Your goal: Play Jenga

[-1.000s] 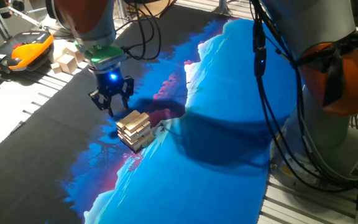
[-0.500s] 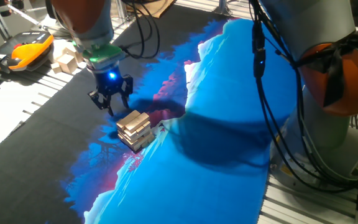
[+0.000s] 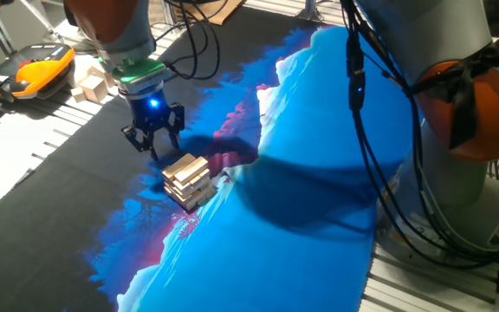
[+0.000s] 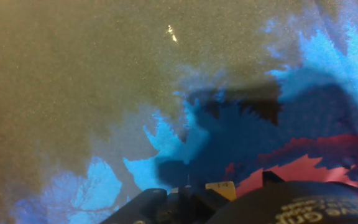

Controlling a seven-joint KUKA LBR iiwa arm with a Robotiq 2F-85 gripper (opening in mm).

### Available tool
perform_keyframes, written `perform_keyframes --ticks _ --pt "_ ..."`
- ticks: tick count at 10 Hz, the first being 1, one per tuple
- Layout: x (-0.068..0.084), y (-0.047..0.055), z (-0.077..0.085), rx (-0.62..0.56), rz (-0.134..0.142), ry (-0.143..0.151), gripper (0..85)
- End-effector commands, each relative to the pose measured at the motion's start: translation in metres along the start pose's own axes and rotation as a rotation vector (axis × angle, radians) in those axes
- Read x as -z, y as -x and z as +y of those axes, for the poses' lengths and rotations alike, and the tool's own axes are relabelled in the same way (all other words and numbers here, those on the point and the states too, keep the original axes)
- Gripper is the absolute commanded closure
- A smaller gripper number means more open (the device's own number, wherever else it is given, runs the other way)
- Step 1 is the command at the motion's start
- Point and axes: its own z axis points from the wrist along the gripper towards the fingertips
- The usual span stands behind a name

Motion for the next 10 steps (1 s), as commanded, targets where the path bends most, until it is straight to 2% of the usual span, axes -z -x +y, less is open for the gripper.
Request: perform_keyframes --ticks 1,3,6,10 --pt "0.000 0.000 0.000 0.011 -0.004 -0.010 34.0" --pt "0.000 0.000 0.000 0.051 -0.020 -0.048 34.0" --pt "-0.006 -0.001 0.004 0.038 -0.015 -0.031 34.0" --pt "-0.016 -0.001 0.010 0.039 -0.022 -0.034 34.0"
